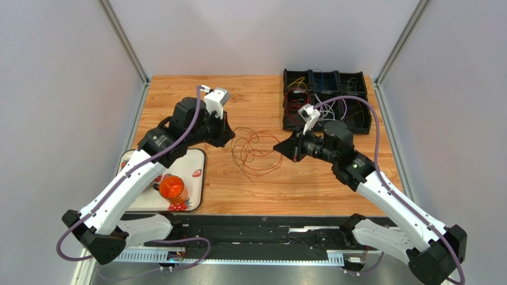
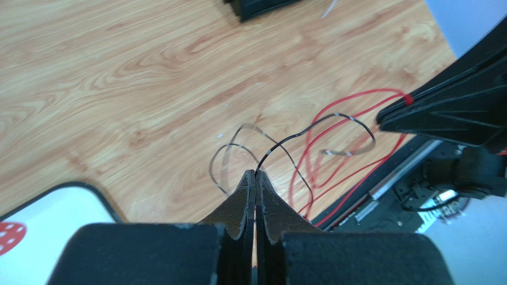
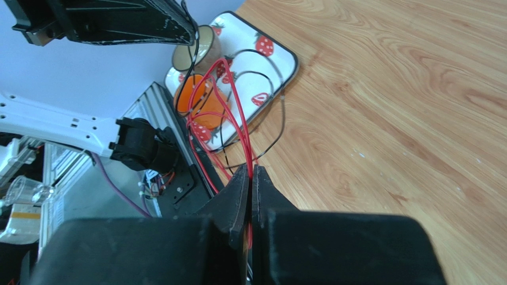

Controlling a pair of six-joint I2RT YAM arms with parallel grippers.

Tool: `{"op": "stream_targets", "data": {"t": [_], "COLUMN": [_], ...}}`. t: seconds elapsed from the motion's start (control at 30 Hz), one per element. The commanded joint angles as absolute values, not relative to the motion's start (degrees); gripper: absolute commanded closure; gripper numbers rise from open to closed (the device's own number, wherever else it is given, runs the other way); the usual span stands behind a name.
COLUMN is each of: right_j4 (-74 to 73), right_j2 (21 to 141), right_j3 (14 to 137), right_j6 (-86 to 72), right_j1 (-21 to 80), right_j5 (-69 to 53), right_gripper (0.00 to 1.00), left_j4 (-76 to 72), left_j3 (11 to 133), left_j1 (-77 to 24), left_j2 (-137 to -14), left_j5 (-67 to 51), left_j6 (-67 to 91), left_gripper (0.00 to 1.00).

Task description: Untangle the cables

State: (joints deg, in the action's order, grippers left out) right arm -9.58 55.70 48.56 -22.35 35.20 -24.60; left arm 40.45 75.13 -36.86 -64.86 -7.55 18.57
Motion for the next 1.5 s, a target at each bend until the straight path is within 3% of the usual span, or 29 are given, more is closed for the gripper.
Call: {"op": "stream_targets", "data": {"t": [0.0, 0.33, 0.77, 1.1, 1.47], "right_j4": [-18.6, -28.5, -33.5, -32.6, -28.7], "right_j2": [53.8, 52.6, 52.1, 62.7, 78.8], "right_j3": [51.8, 57.1, 65.7, 76.6, 90.0], "right_j6": [-19.2, -16.1, -14.5, -9.9, -9.5], "right_j1": [35.0, 31.4, 31.3, 29.9, 20.9], "right_j5": [-12.2, -2.9, 4.0, 9.7, 3.1], "right_gripper": [1.00, 1.00, 1.00, 1.00, 1.00], "left_j4": [44.7, 50.4, 52.1, 53.8, 47.9], "left_j3": [77.4, 77.1, 67.1, 59.9, 54.7], "left_j1": [-36.7, -36.4, -36.5, -36.5, -36.4], "left_j2": [-62.1, -59.2, -50.6, -40.8, -37.4], "left_j5": [-0.1, 7.5, 2.8, 6.2, 6.2], "left_j6": [15.9, 14.6, 18.6, 18.9, 16.3], "left_gripper": [1.00, 1.00, 1.00, 1.00, 1.00]}}
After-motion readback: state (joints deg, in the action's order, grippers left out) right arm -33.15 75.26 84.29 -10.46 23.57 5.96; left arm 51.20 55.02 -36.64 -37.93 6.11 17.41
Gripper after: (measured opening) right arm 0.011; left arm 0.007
